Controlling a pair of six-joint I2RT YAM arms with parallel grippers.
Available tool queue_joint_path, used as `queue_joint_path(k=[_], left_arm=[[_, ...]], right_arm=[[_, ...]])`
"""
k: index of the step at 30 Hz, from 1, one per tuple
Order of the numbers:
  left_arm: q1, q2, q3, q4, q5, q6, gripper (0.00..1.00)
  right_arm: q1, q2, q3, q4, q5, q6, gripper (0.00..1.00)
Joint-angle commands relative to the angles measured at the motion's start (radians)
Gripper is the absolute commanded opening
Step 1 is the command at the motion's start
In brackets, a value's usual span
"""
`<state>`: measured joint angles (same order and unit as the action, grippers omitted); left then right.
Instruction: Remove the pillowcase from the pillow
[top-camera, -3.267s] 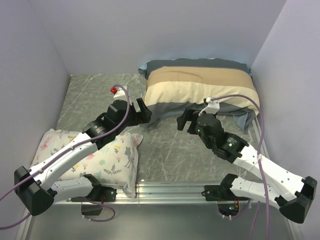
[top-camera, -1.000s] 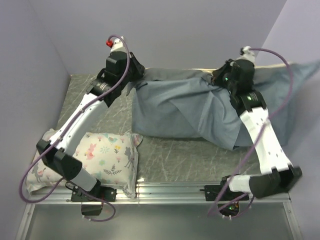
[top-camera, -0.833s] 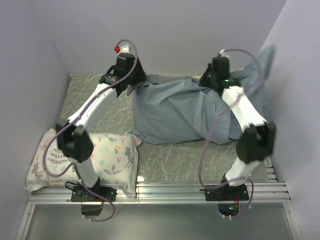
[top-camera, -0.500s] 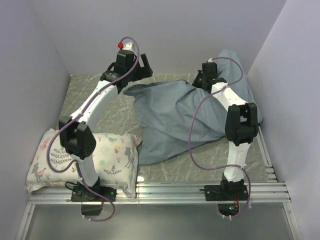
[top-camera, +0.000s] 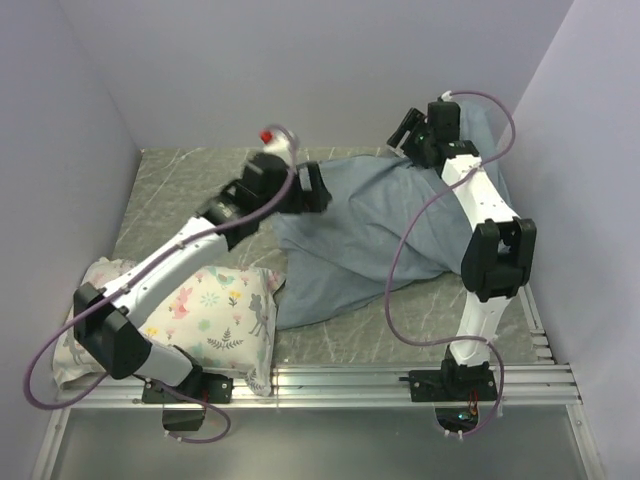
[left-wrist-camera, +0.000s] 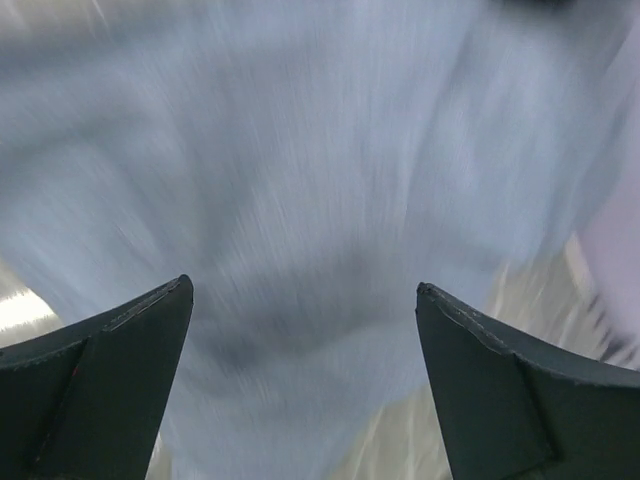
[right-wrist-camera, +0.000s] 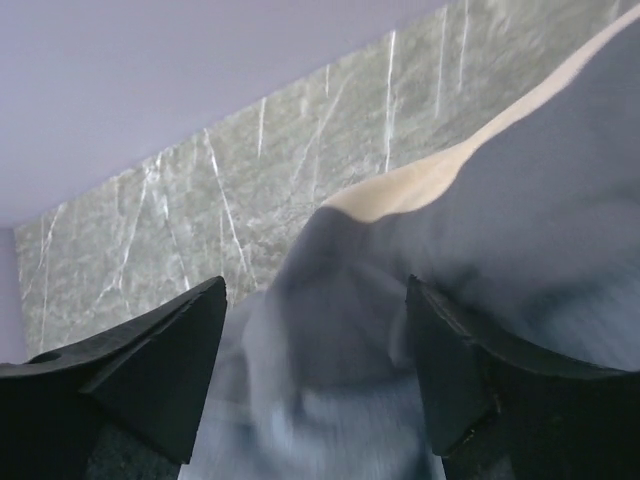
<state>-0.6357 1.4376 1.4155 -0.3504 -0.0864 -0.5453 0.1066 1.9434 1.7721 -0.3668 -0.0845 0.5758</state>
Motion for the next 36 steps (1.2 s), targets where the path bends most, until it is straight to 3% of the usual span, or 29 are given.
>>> queue_joint_path(k=[1,7,10,13,14,17,21,25,30,36], left_arm=[[-0.071,0.017,-0.102,-0.019,0.002,-0.036,0.99],[-0.111,0.075,-0.185,0.027,0.031,-0.051,0.99],[-0.108,0.171,-0.127,0.001,-0.002,-0.051,0.94],[-0.072,0.298,0.02,-0.07,-0.053,-0.039,0.63],[-0.059,0.326,0.098,-0.082,-0.061,-0.038,0.38],[0.022,0.408,0.222,-0.128,-0.09,-0.053,0.0],[0.149,0.432,0.287,-0.147,-0.119,-0.067,0.0],[0.26,0.411,0.287,-0.162,-0.165,-0.065,0.0],[0.401,0.382,0.266,-0.156,-0.131,-0.073,0.0],[0.427,0.365,0.29,-0.194,-0.181,-0.064,0.04]], right_arm=[[-0.01,-0.145,0.037,-0.038,0.063,-0.057,0.8],[-0.007,-0.345,-0.124,-0.05,0.218,-0.148,0.87],[-0.005,-0.403,-0.242,-0.057,0.281,-0.172,0.89],[-0.007,-0.429,-0.374,-0.012,0.319,-0.166,0.89],[-0.008,-0.429,-0.394,-0.003,0.321,-0.166,0.89],[-0.008,-0.423,-0.453,0.022,0.327,-0.166,0.89],[-0.008,-0.417,-0.482,0.037,0.292,-0.163,0.89],[0.001,-0.419,-0.499,0.052,0.159,-0.146,0.87],[0.045,-0.488,-0.582,0.118,0.088,-0.116,0.86],[0.051,-0.604,-0.692,0.163,0.161,-0.077,0.87]])
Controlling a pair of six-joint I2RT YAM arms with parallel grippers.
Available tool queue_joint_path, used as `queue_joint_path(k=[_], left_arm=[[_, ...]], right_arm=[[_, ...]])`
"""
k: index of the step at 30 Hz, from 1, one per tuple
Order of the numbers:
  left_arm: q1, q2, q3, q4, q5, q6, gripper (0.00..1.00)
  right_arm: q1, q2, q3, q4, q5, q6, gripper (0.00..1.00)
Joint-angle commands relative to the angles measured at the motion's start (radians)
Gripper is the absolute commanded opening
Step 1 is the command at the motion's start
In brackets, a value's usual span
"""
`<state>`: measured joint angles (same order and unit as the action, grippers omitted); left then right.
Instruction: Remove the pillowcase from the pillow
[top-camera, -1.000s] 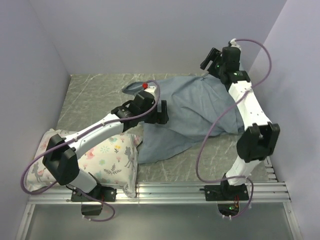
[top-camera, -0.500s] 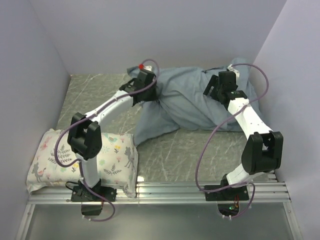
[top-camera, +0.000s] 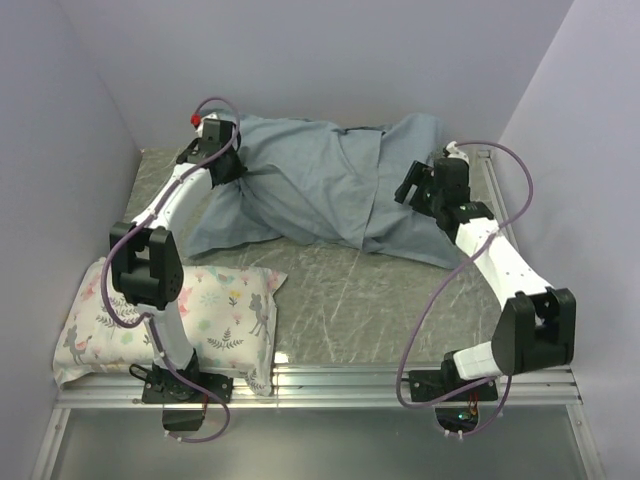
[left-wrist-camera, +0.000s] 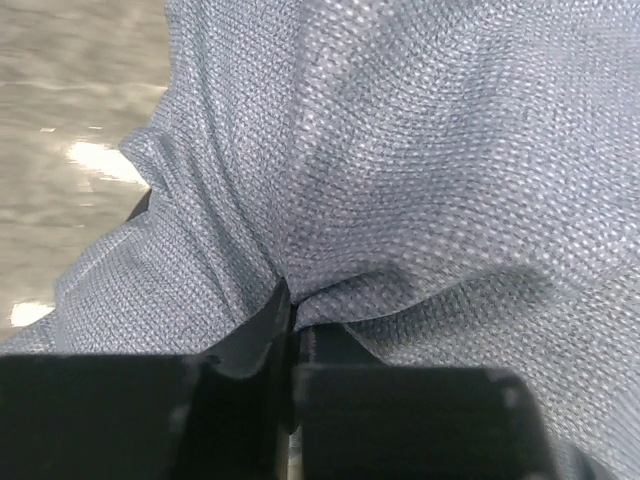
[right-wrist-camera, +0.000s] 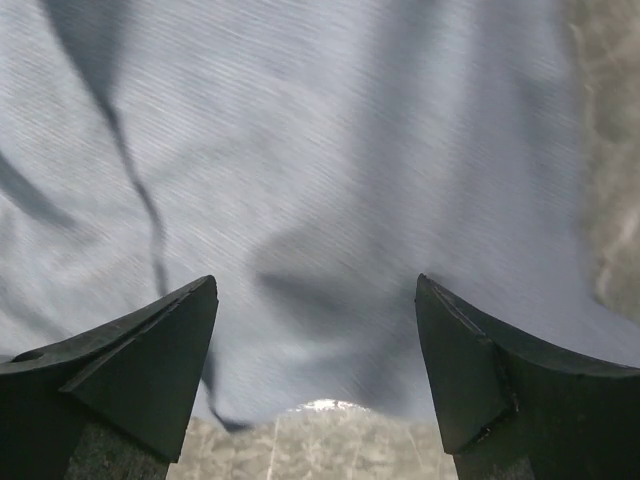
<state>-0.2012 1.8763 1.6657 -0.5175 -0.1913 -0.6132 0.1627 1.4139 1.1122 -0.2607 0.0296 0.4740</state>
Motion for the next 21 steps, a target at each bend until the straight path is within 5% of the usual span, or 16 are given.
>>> queue_joint_path(k=[1,3,4,6,7,10,13,16,17,19,21], left_arm=[[-0.009,-0.081,0.034,-0.015,-0.063,0.007,0.09],[-0.023,-0.106,0.028,-0.003,-0.054,0.013,0.2],[-0.033,-0.114,0.026,-0.003,-0.068,0.023,0.37],[-0.072,-0.137,0.031,-0.012,-0.094,0.041,0.51],[-0.087,-0.147,0.031,-0.015,-0.126,0.047,0.65],[-0.162,-0.19,0.043,-0.024,-0.181,0.073,0.83],[-0.263,-0.227,0.051,-0.012,-0.217,0.104,0.89],[-0.354,-0.197,0.084,0.022,-0.16,0.122,0.93],[-0.395,-0.172,0.104,0.022,-0.151,0.128,0.93],[-0.432,-0.079,0.182,-0.001,-0.148,0.142,0.93],[-0.48,0.005,0.227,-0.009,-0.139,0.153,0.94]], right_arm=[[-0.003,-0.078,-0.041,0.061,0.055,0.025,0.87],[-0.002,-0.05,-0.037,0.064,0.038,0.017,0.87],[0.004,-0.035,-0.031,0.064,0.021,0.008,0.87],[0.023,0.002,-0.029,0.103,0.016,-0.005,0.87],[0.053,0.023,-0.02,0.115,0.024,-0.02,0.88],[0.089,0.068,-0.006,0.118,0.073,-0.026,0.88],[0.093,0.121,-0.006,0.113,0.049,-0.006,0.78],[0.1,0.114,-0.054,0.158,0.018,0.027,0.37],[0.107,0.096,-0.077,0.175,0.006,0.038,0.15],[0.124,0.057,-0.1,0.181,-0.002,0.061,0.01],[0.156,0.019,-0.126,0.192,-0.002,0.074,0.0]])
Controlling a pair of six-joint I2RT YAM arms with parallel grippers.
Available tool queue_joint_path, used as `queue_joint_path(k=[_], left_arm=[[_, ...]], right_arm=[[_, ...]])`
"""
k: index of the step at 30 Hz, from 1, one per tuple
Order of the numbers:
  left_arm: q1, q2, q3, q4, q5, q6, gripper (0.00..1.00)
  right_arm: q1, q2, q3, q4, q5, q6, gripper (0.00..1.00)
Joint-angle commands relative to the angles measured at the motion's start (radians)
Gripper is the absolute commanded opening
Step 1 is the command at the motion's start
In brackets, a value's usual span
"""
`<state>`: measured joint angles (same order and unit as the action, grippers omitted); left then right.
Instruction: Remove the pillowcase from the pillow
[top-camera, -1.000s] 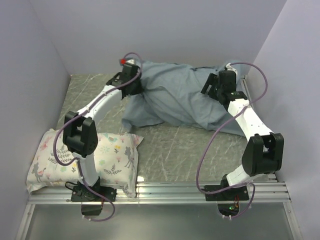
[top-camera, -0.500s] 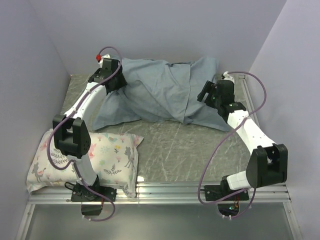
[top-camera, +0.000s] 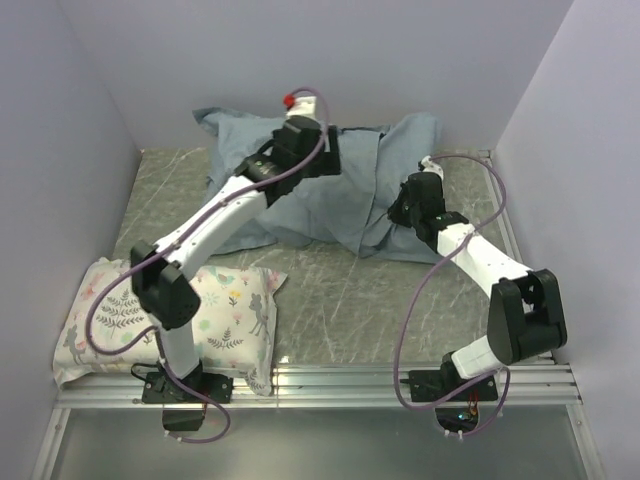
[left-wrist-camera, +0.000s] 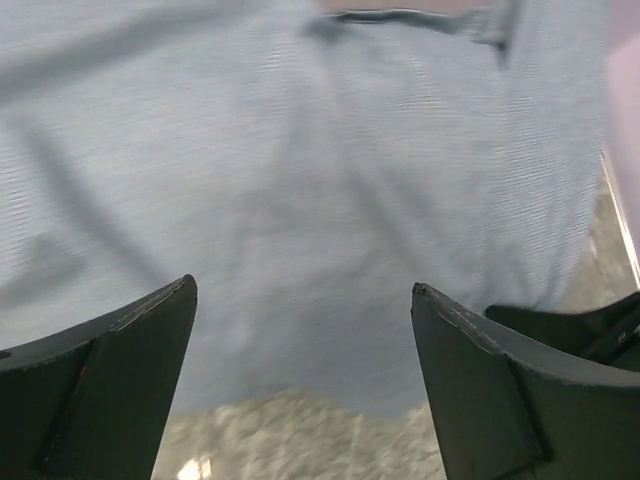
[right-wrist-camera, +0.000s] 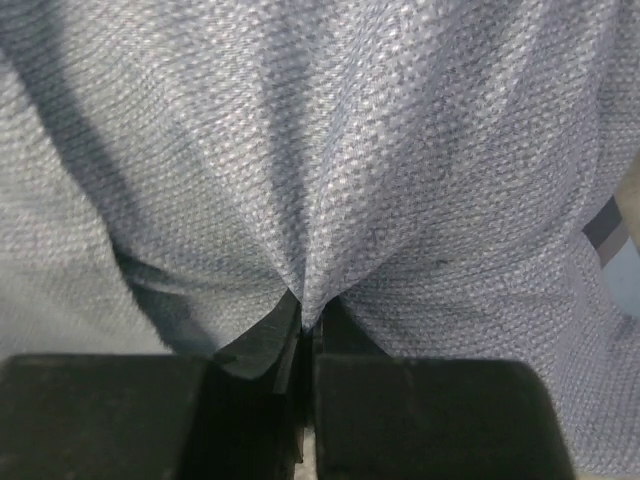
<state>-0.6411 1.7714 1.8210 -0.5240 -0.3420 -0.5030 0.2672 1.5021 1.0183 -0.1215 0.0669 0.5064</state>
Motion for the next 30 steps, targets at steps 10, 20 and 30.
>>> queue_joint_path(k=[10,20,30], left_arm=[[-0.124,0.249,0.064,0.036,0.038,0.018,0.95],[-0.065,0.142,-0.051,-0.084,-0.284,-0.057,0.3],[0.204,-0.01,-0.273,-0.032,-0.212,-0.123,0.0]], right_arm=[[0.073,-0.197,-0.146,0.091,-0.026,0.109,0.0],[0.046,-0.166,-0.127,0.019,0.086,0.086,0.0],[-0.084,-0.169,-0.147,-0.023,0.09,0.08,0.0]])
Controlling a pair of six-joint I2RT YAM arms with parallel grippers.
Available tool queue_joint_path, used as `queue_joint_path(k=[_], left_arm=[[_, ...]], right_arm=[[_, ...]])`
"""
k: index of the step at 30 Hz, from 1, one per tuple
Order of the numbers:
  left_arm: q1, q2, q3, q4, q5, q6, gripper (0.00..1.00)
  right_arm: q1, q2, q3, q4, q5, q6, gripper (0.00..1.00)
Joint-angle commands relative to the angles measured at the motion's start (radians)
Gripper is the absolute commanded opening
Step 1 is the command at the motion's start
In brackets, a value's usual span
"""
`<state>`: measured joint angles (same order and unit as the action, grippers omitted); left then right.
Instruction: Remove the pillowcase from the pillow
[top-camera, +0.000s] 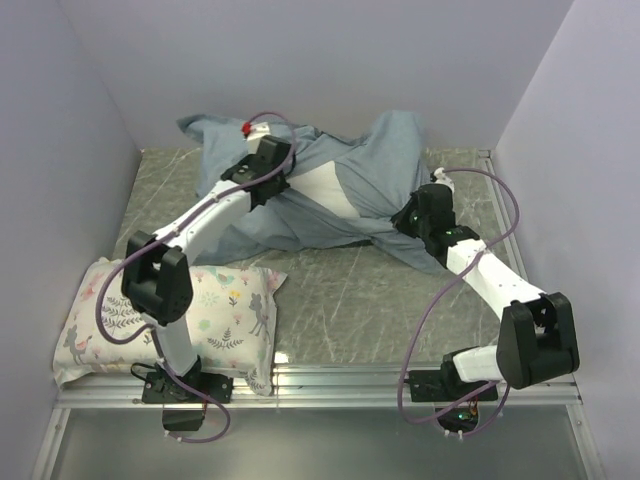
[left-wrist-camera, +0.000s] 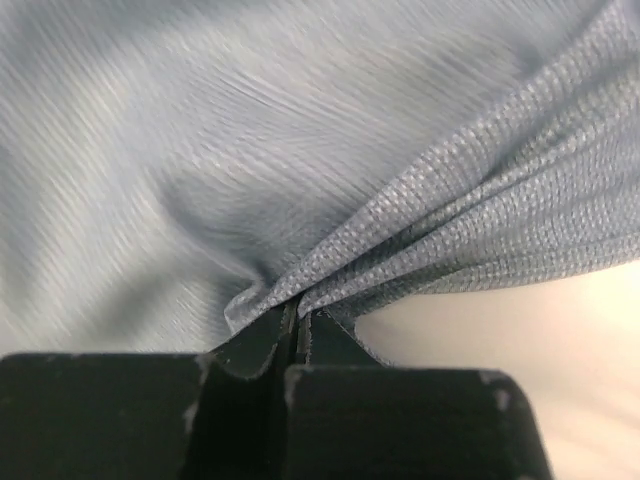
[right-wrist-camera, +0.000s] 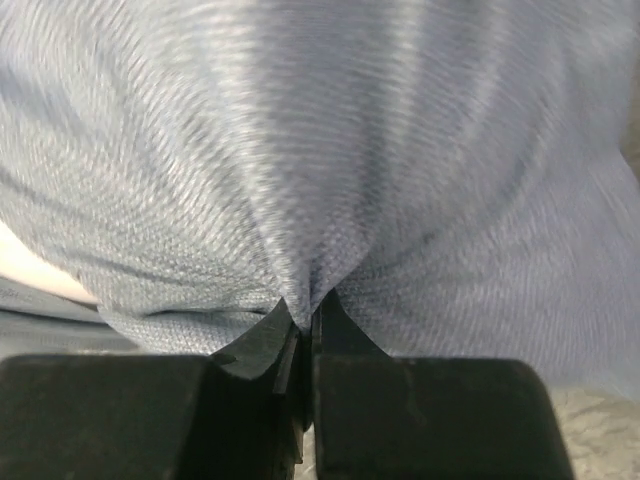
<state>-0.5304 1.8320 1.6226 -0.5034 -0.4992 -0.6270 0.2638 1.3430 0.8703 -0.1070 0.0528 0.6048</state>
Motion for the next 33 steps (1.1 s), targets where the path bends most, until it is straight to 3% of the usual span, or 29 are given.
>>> queue_joint_path(k=[1,5,7,11,13,15,17,18,19,22,25,31,33], left_arm=[[0.096,-0.071,-0.085,-0.037,-0.041,0.003,0.01],[0.049,-0.002,-0.104,-0.014,0.021,0.003,0.0],[0.024,0.021,-0.102,-0.017,0.021,0.001,0.0],[-0.022,0.036,-0.122,-0.001,0.025,0.007,0.01],[-0.025,0.027,-0.138,0.015,0.034,0.009,0.0],[-0.032,0.013,-0.159,0.022,0.036,0.01,0.0],[-0.037,0.001,-0.171,0.025,0.036,0.012,0.01],[-0.039,-0.002,-0.185,0.028,0.037,0.012,0.0],[-0.04,-0.008,-0.193,0.028,0.039,0.01,0.0],[-0.043,-0.016,-0.21,0.034,0.045,0.01,0.01],[-0.043,-0.028,-0.224,0.042,0.048,0.009,0.01],[-0.042,-0.039,-0.228,0.034,0.042,0.012,0.0],[-0.042,-0.039,-0.23,0.028,0.036,0.012,0.01]], right_arm=[[-0.092,-0.018,-0.008,-0.027,0.099,-0.02,0.0],[-0.045,-0.024,0.013,-0.02,0.091,-0.045,0.0],[0.006,-0.033,0.051,-0.048,0.164,-0.075,0.07],[0.139,-0.045,0.117,-0.071,0.246,-0.143,0.1],[0.173,-0.041,0.159,-0.085,0.278,-0.163,0.23],[0.233,-0.047,0.17,-0.071,0.355,-0.189,0.25],[0.259,-0.041,0.193,-0.057,0.375,-0.194,0.35],[0.282,-0.022,0.206,-0.057,0.375,-0.203,0.43],[0.293,-0.009,0.235,-0.056,0.378,-0.22,0.61],[0.34,0.07,0.313,-0.071,0.389,-0.249,0.76],[0.365,0.178,0.413,-0.117,0.453,-0.281,0.85],[0.362,0.418,0.633,-0.289,0.594,-0.304,0.88],[0.354,0.45,0.657,-0.307,0.64,-0.309,0.84]])
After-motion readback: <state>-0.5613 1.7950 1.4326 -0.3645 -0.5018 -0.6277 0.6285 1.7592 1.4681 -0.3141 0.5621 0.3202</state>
